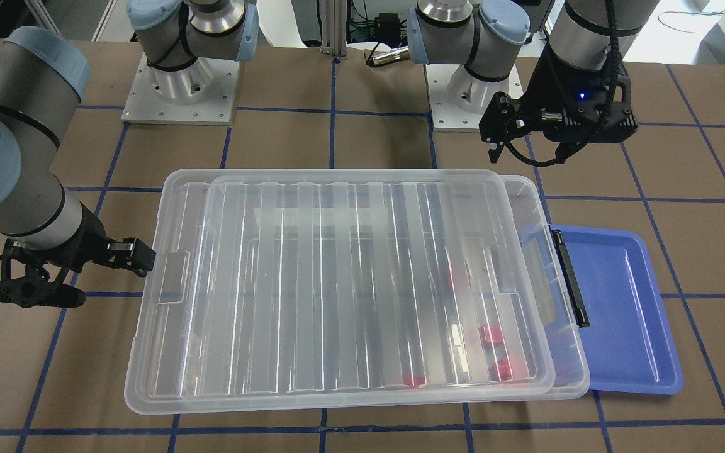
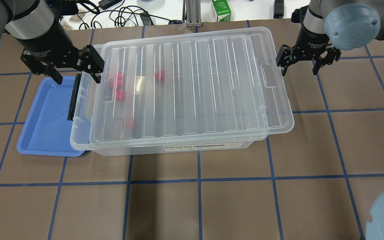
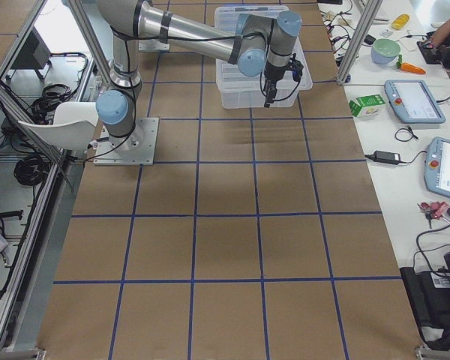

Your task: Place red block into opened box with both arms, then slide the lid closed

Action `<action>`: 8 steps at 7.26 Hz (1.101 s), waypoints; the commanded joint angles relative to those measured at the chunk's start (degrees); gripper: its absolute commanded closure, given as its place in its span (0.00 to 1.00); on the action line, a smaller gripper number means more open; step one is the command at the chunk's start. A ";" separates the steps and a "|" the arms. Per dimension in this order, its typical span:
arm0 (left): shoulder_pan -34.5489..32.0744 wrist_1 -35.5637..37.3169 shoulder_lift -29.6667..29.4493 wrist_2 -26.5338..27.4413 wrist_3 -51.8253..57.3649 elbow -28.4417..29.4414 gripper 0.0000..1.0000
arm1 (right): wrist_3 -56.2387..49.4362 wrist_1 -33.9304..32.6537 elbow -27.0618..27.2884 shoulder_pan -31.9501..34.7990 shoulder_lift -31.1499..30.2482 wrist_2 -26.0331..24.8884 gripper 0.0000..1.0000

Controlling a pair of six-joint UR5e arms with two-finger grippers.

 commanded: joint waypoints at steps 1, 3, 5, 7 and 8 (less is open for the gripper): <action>0.00 0.00 0.00 0.07 0.00 -0.07 0.00 | 1.99 -0.03 0.04 1.38 0.00 1.30 0.00; 0.00 0.09 0.00 0.07 0.00 -0.07 0.00 | 2.89 -0.03 0.04 1.92 0.09 1.30 0.00; 0.00 0.09 0.00 0.07 0.00 -0.16 0.00 | 2.89 -0.03 -0.31 1.83 -0.26 1.21 0.00; 0.00 0.09 0.00 0.07 0.00 -0.16 0.00 | 2.80 3.03 -1.63 1.30 -4.63 1.91 0.00; 0.00 0.09 0.00 0.07 0.00 -0.16 0.00 | 2.80 3.66 -1.81 1.30 -6.75 1.92 0.00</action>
